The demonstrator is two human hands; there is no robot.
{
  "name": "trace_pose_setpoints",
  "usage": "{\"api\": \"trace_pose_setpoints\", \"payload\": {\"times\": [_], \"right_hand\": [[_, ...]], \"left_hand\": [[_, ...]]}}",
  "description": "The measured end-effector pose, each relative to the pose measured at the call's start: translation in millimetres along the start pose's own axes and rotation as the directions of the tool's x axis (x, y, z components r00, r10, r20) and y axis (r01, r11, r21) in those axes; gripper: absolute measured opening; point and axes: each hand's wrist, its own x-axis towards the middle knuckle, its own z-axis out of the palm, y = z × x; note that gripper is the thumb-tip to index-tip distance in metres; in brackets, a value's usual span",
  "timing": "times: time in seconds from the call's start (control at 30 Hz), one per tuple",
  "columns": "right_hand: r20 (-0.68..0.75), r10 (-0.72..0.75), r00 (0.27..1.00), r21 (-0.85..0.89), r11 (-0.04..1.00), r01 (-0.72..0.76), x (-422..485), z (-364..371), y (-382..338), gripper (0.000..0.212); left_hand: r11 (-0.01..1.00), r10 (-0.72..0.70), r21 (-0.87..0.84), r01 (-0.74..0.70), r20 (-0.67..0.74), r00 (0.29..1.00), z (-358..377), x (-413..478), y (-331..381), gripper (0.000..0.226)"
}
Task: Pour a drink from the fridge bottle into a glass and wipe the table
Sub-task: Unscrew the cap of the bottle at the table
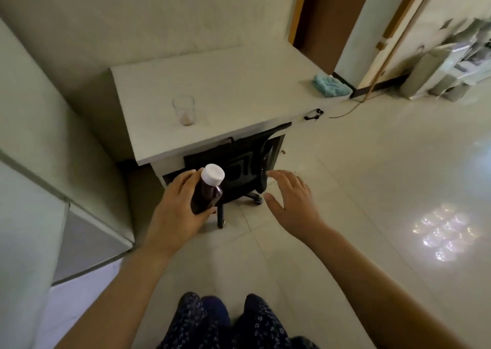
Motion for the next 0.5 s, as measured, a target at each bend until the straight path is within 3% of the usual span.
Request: {"api": "trace_pose_setpoints", "payload": {"times": [0.23,0.5], "right_hand": [[0.104,-0.138,0.985,0.030,0.990,0.136,126,23,3,0.048],[0.200,-0.223,0.954,0.047,0.975,0.217,273,59,-19,0.045]], "left_hand": [[0.981,-0.195,-0.012,0.195,-0.093,0.976,8,68,-52,0.077],[0.946,-0.320,-0.125,0.300,-0.188,0.929,9,176,-141,0.075]]}}
